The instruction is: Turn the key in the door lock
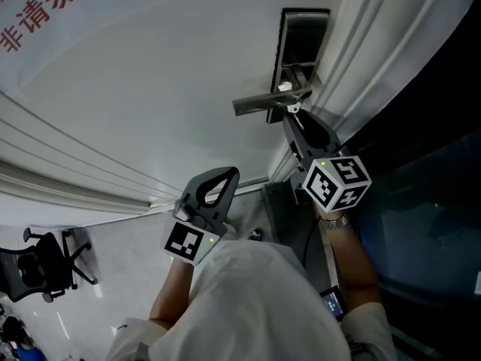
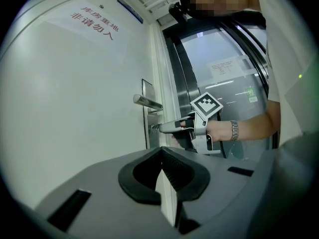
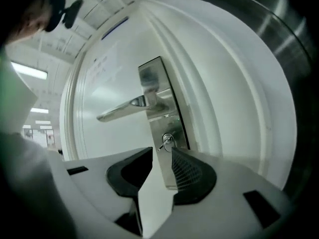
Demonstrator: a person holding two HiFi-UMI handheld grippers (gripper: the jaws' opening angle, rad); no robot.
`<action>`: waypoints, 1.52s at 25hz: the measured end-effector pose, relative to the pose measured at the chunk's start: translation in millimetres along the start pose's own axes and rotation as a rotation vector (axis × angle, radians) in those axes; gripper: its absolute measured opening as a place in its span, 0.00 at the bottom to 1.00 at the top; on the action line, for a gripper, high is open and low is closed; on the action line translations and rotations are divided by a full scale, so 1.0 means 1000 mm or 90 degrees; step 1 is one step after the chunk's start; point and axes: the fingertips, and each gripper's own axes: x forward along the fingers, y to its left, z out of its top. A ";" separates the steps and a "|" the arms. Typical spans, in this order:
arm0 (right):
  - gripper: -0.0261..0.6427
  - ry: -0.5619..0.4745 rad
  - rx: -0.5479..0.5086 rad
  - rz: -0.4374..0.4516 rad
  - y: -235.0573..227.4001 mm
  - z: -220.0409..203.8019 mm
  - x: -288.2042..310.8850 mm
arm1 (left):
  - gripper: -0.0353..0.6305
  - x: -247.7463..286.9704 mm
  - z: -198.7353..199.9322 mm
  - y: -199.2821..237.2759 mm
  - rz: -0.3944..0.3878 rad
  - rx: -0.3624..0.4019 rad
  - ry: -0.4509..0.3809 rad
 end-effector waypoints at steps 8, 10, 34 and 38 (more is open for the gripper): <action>0.27 0.111 -0.429 -0.092 -0.005 -0.003 -0.001 | 0.06 -0.007 0.000 0.003 -0.002 0.004 0.001; 0.27 0.126 -0.524 -0.105 -0.002 0.000 0.001 | 0.06 -0.008 0.000 0.000 -0.007 0.005 0.000; 0.17 0.147 -1.017 -0.215 0.005 -0.003 0.023 | 0.06 -0.026 -0.009 0.000 -0.011 0.005 0.018; 0.17 0.130 -0.941 -0.212 0.006 -0.001 0.023 | 0.06 -0.026 -0.009 -0.001 -0.012 0.003 0.018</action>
